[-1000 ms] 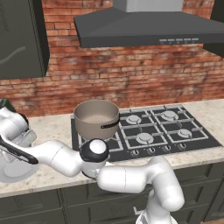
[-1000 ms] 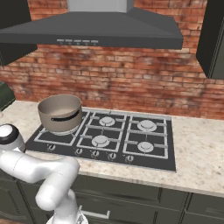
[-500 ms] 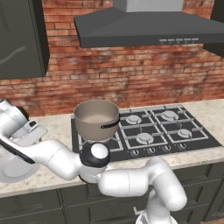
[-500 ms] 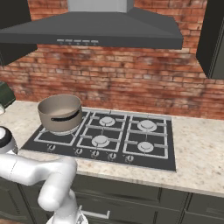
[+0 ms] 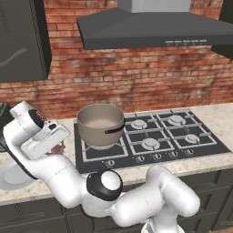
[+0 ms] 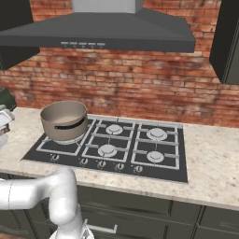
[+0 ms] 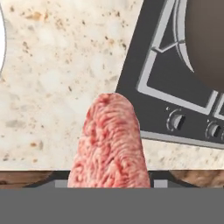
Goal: Retrieve the frozen meat and place it in the pot on a burner. Then turn the burner on.
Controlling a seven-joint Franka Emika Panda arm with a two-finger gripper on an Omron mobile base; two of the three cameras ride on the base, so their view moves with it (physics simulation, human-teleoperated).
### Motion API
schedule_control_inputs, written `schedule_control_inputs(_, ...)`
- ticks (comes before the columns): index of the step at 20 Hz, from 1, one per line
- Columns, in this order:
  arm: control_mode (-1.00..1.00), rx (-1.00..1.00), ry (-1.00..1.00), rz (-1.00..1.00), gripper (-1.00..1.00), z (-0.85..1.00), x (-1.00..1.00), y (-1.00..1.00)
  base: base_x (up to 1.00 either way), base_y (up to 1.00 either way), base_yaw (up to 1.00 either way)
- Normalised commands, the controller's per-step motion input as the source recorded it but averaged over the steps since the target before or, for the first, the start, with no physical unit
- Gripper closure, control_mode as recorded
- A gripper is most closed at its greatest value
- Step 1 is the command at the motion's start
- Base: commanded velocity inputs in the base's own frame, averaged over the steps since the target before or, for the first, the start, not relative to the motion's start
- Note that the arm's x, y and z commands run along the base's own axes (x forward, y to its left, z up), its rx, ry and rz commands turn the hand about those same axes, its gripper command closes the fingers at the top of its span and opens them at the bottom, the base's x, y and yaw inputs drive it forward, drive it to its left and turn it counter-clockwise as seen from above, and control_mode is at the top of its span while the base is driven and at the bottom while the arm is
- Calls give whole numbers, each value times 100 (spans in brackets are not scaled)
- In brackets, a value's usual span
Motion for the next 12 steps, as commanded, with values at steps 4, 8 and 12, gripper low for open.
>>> schedule_control_inputs(4, -100, 2, -30, -2, 100, 33, -46, -85, 0, 0, 0)
schedule_control_inputs(8, -100, 19, -20, 0, 100, 48, -33, -78, 0, 0, 0)
schedule_control_inputs(12, -100, 30, -6, 0, 100, 54, -29, -73, 0, 0, 0)
